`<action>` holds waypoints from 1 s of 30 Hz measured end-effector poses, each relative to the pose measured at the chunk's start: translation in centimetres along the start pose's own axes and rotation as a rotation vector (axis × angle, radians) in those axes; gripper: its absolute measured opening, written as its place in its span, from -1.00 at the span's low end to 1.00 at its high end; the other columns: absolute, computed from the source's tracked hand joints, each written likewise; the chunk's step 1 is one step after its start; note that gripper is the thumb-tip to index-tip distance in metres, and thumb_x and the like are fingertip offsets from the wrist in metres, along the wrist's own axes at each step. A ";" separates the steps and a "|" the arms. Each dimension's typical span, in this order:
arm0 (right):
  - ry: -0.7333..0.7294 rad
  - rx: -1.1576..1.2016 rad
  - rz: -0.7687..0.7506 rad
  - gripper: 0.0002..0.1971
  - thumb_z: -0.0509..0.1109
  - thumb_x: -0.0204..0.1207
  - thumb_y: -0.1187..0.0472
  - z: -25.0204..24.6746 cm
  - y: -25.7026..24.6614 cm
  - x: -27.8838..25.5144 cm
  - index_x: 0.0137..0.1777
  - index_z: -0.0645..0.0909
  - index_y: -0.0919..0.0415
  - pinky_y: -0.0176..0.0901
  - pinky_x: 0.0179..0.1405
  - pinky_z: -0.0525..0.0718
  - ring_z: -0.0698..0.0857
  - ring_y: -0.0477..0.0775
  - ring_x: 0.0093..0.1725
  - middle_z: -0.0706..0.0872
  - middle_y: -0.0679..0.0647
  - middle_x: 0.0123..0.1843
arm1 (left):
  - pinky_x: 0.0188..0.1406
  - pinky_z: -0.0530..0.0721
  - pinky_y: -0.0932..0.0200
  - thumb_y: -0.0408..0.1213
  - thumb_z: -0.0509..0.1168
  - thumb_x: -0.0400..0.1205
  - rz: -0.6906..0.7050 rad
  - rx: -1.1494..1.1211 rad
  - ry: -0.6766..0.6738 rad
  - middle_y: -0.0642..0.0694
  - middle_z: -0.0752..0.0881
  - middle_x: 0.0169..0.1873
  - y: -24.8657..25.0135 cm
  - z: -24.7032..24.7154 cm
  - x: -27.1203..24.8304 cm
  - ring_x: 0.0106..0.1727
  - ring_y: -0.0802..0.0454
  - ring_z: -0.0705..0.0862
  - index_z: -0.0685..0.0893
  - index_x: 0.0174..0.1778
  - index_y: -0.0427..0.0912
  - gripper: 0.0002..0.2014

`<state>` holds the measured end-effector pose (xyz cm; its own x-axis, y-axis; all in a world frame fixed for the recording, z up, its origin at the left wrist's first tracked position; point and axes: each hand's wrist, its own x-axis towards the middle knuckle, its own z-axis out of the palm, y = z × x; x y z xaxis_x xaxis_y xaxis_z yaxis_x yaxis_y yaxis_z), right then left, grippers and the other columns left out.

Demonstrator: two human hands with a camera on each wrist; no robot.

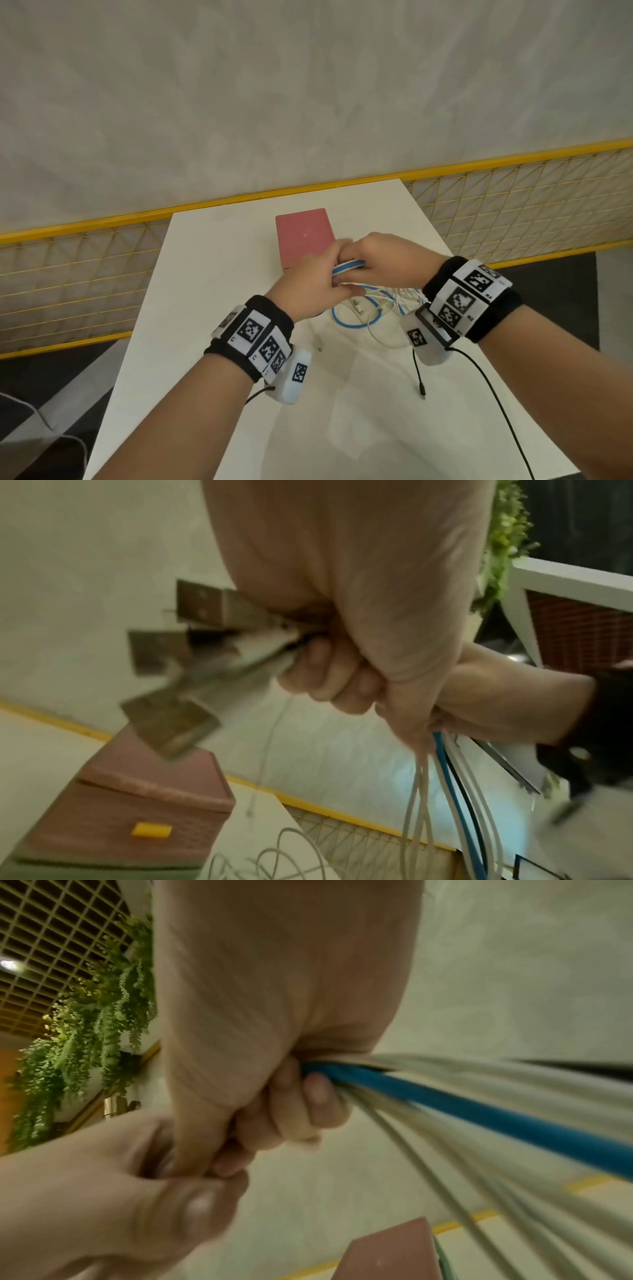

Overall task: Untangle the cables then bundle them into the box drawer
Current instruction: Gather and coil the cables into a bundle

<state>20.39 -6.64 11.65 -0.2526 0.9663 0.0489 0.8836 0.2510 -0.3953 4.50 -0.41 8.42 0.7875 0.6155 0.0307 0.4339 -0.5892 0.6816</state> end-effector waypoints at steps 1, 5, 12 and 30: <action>0.028 0.042 -0.010 -0.80 0.38 0.54 -0.01 -0.3 0.3 -0.1 -0.13 0.70 0.11 -0.20 -0.37 0.50 0.56 -0.10 -0.42 0.69 -0.01 -0.36 | -0.07 0.71 0.02 0.08 0.48 0.48 0.016 0.062 0.008 0.03 0.79 -0.16 0.2 -0.3 0.0 -0.14 0.09 0.74 0.58 0.29 0.02 -0.51; 0.120 0.312 0.046 -0.72 0.39 0.55 0.02 -0.6 1.0 -0.6 -0.22 0.65 0.24 -0.24 -0.43 0.38 0.43 -0.09 -0.45 0.55 0.08 -0.44 | -0.40 0.44 0.04 0.15 0.42 0.51 0.038 -0.006 -0.032 -0.06 0.62 -0.45 0.6 -2.2 0.2 -0.43 0.02 0.54 0.70 -0.21 -0.11 -0.65; 0.140 0.569 0.187 -0.78 0.13 0.70 0.09 1.3 2.2 -2.6 -0.08 0.48 0.20 0.12 -0.19 0.70 0.70 0.12 -0.39 0.46 0.21 -0.30 | -0.61 0.39 0.34 0.06 0.21 0.68 -0.072 -0.401 0.430 0.04 0.41 -0.51 -0.1 -3.0 -0.3 -0.58 0.20 0.36 0.72 -0.13 -0.10 -0.67; 0.272 0.178 0.063 -0.67 0.16 0.66 -0.06 4.2 -1.9 -0.5 0.10 0.55 0.21 0.03 -0.39 0.57 0.58 0.09 -0.43 0.65 0.09 -0.36 | -0.58 0.45 0.29 -0.05 0.30 0.67 -0.253 -0.620 0.873 0.00 0.46 -0.61 2.5 -2.6 1.5 -0.63 0.18 0.45 0.47 -0.44 -0.16 -0.60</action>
<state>17.22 -7.78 8.52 -0.0641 0.9654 0.2527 0.8051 0.1997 -0.5586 5.59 0.38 12.00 0.0199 0.9838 0.1782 0.0511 -0.1790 0.9825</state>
